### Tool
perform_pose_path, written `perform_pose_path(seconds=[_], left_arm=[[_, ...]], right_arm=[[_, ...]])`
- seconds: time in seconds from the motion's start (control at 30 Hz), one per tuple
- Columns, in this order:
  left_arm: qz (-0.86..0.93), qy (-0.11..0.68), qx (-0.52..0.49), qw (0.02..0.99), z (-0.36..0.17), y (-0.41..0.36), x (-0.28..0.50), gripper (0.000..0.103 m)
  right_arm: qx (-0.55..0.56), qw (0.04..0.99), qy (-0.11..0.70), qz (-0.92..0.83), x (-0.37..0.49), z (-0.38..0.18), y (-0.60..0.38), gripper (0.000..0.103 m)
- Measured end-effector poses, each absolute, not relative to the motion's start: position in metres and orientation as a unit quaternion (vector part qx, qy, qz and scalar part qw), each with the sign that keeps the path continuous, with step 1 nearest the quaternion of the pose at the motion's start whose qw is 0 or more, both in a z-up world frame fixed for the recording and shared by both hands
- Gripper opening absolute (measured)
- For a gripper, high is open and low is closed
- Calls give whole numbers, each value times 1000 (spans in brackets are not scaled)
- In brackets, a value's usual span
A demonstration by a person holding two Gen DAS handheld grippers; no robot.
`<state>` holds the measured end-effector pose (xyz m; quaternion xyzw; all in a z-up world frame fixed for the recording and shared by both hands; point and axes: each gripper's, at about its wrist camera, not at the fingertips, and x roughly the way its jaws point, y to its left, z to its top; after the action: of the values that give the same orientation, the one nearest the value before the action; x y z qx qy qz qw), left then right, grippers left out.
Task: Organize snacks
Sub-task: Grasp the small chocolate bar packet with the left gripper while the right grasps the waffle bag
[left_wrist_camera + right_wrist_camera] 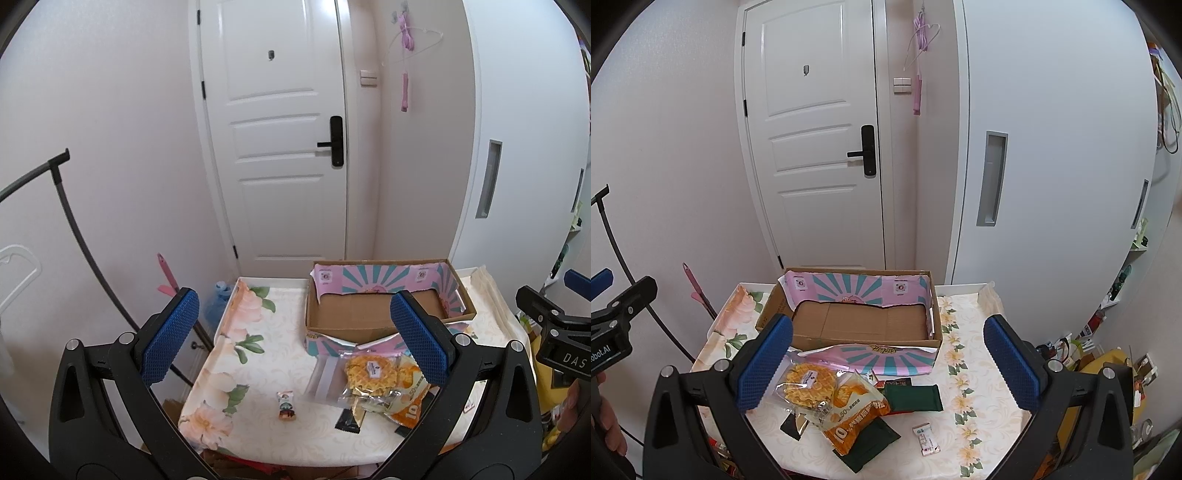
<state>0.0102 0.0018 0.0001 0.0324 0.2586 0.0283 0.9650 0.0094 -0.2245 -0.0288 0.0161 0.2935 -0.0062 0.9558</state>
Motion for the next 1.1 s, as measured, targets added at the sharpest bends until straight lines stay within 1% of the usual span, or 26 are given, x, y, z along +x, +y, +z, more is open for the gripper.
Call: perform_pose_path(seconds=[0.23,0.37,0.63,0.8,0.97,1.1], left_arm=[[42,281,23,959,-4,17,12,103],[67,310,23,948,-22,34,15,103],[44,394,24,918,-94,69,25,103],[-3,451,17,892,-151,81,50,103],[-31,485,5,874,-201,86,72,102],[-54,510,-4,858,-243,91,87,95]], right_arm=[[12,950,313,0,14,-32,-223,103],[8,943,332,11,21,-42,-224,103],[8,925,378,29,40,-84,-211,103],[16,913,407,26,54,-111,-192,103],[37,894,446,19,74,-149,-166,103],[55,880,471,10,86,-180,-146,103]])
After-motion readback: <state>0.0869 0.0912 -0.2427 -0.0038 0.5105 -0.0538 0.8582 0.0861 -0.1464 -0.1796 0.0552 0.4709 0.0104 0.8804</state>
